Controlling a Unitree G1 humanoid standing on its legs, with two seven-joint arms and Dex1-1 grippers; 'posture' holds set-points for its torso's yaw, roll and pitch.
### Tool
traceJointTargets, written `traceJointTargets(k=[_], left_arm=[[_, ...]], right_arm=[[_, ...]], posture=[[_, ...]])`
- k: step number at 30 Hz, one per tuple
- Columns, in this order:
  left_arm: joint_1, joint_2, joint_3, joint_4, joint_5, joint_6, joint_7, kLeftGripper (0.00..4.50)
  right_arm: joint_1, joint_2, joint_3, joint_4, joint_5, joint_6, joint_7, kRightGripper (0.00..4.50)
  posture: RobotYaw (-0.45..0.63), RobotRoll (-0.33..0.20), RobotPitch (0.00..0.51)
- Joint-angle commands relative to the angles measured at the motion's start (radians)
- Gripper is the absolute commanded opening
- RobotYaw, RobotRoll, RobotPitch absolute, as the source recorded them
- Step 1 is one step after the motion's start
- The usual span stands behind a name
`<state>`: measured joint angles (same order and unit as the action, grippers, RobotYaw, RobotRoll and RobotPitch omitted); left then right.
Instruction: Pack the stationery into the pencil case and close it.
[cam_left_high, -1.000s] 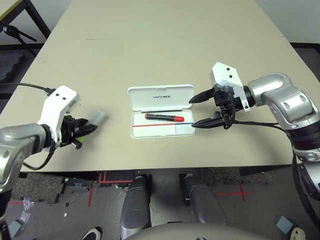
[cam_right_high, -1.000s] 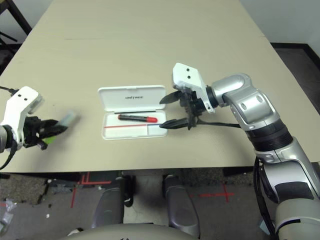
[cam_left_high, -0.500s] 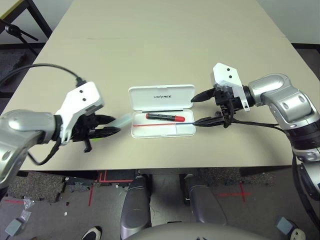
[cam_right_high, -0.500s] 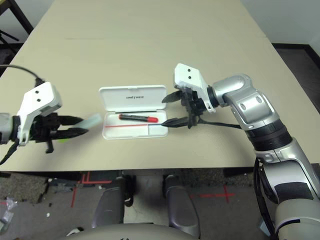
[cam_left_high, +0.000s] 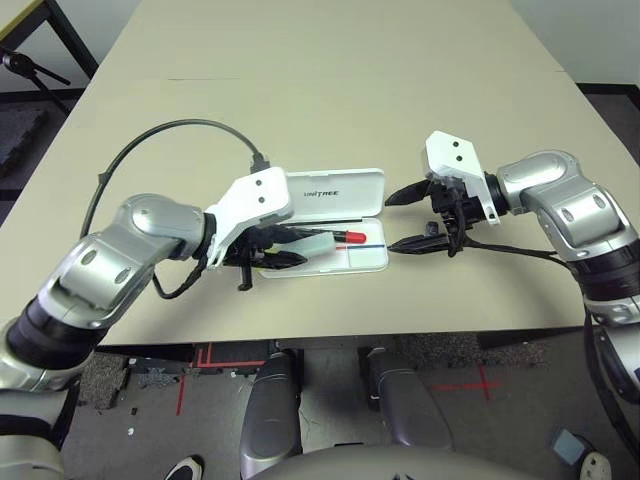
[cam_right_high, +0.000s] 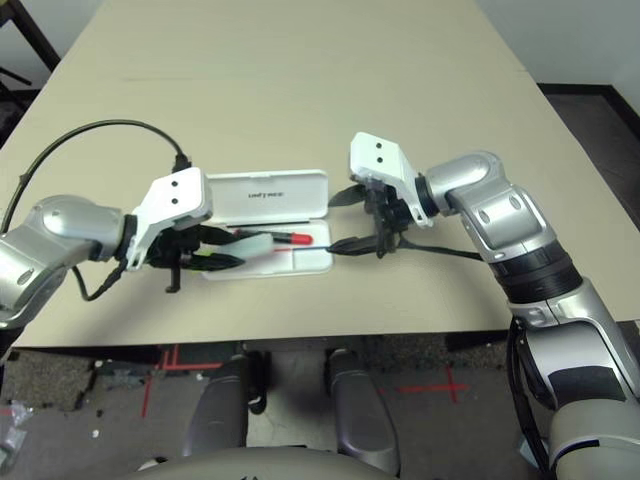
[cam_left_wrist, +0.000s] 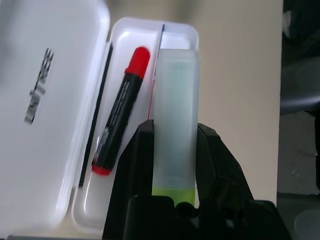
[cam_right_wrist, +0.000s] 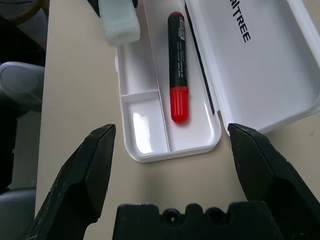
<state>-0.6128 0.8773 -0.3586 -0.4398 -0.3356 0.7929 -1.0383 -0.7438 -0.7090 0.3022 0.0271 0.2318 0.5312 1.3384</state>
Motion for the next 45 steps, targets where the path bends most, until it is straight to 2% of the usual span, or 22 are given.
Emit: traceJointTargets(k=[1, 7, 14, 30, 39, 45], left_arm=[[-0.033, -0.021, -0.061, 0.034, 0.058, -0.024, -0.013, 1.10], [-0.071, -0.043, -0.135, 0.101, 0.148, -0.079, -0.044, 1.10], [-0.072, -0.057, -0.156, 0.129, 0.203, -0.106, -0.071, 1.10], [-0.060, -0.069, -0.139, 0.107, 0.218, -0.081, -0.114, 1.10], [-0.079, -0.071, -0.099, 0.085, 0.190, -0.063, -0.122, 4.42], [-0.094, -0.035, 0.008, 0.059, 0.126, -0.040, -0.141, 4.49]], right_arm=[[0.014, 0.000, 0.008, -0.001, -0.011, -0.012, -0.004, 4.50], [0.013, 0.006, 0.010, 0.008, -0.026, -0.019, -0.013, 4.50], [0.012, 0.012, 0.008, 0.008, -0.035, -0.020, -0.014, 4.50], [-0.016, 0.039, 0.019, 0.051, -0.068, -0.050, -0.014, 4.50], [-0.022, 0.056, 0.016, 0.069, -0.082, -0.064, -0.014, 4.50], [-0.021, 0.055, 0.014, 0.075, -0.085, -0.066, -0.009, 4.50]], posture=[[-0.03, 0.000, 0.190], [-0.04, 0.000, 0.190], [-0.05, 0.000, 0.191], [-0.04, 0.000, 0.187], [-0.04, 0.000, 0.178], [-0.04, 0.000, 0.177]])
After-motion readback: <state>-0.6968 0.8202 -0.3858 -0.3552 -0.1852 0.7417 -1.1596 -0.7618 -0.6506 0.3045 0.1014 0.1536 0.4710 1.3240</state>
